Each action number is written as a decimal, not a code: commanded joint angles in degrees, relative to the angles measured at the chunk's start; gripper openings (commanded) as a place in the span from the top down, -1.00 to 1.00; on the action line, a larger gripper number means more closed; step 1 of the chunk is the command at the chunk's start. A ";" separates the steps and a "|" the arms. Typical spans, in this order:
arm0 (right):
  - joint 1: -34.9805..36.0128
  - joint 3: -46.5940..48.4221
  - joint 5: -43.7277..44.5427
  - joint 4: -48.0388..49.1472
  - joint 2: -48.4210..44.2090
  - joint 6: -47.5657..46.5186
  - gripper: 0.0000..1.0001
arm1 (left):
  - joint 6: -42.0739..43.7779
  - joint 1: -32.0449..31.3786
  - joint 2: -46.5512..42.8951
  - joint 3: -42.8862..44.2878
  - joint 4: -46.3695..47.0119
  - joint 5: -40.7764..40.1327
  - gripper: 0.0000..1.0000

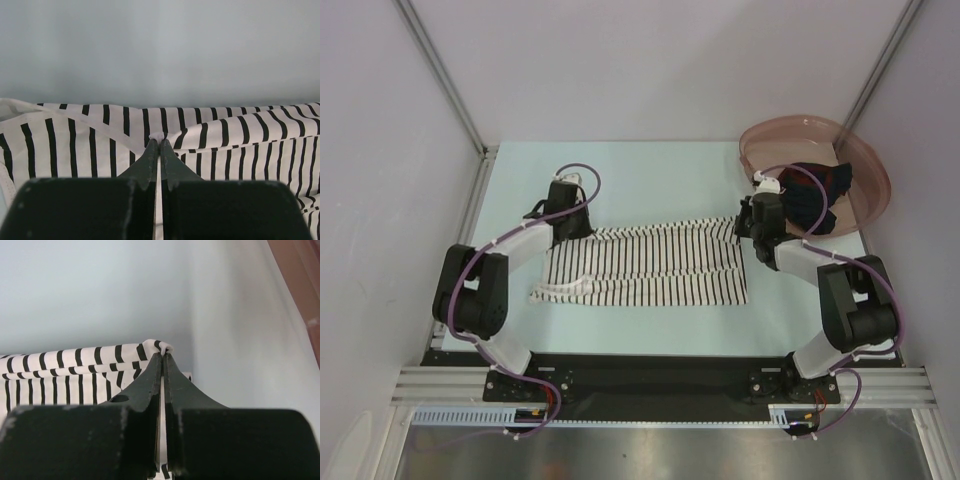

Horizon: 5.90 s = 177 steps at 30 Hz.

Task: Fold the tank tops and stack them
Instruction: Fold the tank top

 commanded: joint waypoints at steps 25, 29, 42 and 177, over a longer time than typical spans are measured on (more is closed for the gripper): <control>-3.89 -9.19 -4.61 6.23 -8.58 7.84 0.94 | -2.56 -2.09 -13.48 -12.90 4.07 -1.64 0.99; -3.98 -10.25 -4.26 5.09 -10.34 8.10 0.93 | -2.65 -2.18 -14.36 -13.61 3.98 -1.82 0.99; -3.98 -14.64 -3.73 1.04 -15.87 10.39 0.89 | -3.18 -3.32 -17.79 -16.51 3.10 -3.40 1.00; 9.90 -5.94 -3.04 -28.13 -8.93 14.24 0.76 | -8.71 -32.58 12.53 12.59 1.16 -0.06 0.36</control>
